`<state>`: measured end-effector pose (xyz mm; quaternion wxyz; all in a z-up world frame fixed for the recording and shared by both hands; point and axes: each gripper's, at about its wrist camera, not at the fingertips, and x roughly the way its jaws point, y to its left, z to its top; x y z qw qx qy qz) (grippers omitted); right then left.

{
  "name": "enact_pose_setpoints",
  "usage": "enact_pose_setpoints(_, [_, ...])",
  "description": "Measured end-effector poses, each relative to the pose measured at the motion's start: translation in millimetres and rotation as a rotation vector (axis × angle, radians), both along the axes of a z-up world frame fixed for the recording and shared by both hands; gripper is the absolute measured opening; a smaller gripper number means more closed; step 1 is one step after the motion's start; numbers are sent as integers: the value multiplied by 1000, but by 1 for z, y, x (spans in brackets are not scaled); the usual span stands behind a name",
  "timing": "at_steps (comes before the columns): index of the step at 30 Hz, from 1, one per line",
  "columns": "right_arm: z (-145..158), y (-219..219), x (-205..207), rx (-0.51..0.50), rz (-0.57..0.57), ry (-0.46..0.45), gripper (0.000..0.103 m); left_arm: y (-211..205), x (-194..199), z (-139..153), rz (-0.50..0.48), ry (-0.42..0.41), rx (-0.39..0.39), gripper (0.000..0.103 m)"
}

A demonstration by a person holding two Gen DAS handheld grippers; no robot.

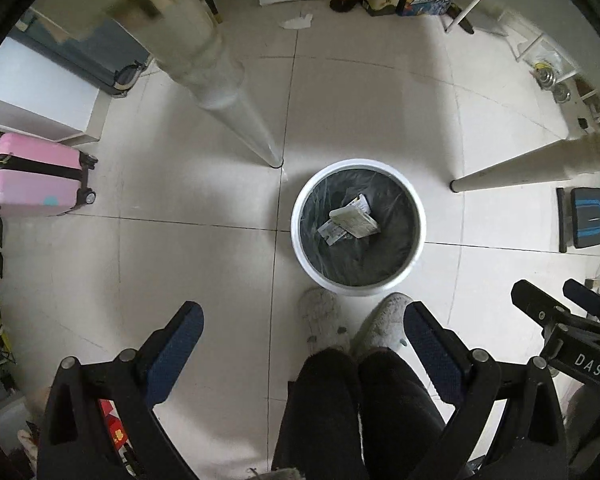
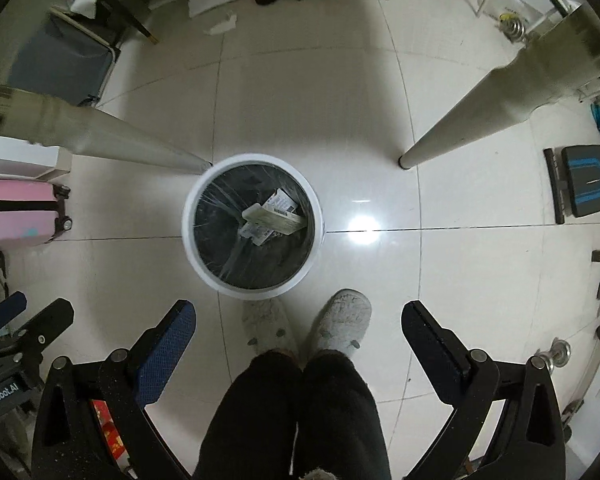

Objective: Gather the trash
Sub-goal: 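Move both grippers back toward the blister packs on the table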

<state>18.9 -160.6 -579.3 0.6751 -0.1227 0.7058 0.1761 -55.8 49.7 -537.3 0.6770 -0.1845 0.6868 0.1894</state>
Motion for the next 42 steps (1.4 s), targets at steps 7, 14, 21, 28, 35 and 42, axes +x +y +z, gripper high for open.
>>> enact_pose_setpoints(7, [93,0,-13,23,24,-13,103,1,-14,68,-10,-23,-3,102])
enact_pose_setpoints(14, [187,-2,-23,62,23,-36,103,12,-20,150,-24,-82,0,102])
enact_pose_setpoints(21, [289,7,3,177,-26,-77,103,34,8,228,-2,-214,84,102])
enact_pose_setpoints(28, [330,20,99,106,6,-156,103,47,81,258,46,-277,120,103])
enact_pose_setpoints(35, [293,-2,245,59,-198,-143,103,56,177,206,290,-201,-70,103])
enact_pose_setpoints(42, [208,31,331,-2,-170,-52,103,50,257,171,143,-111,55,103])
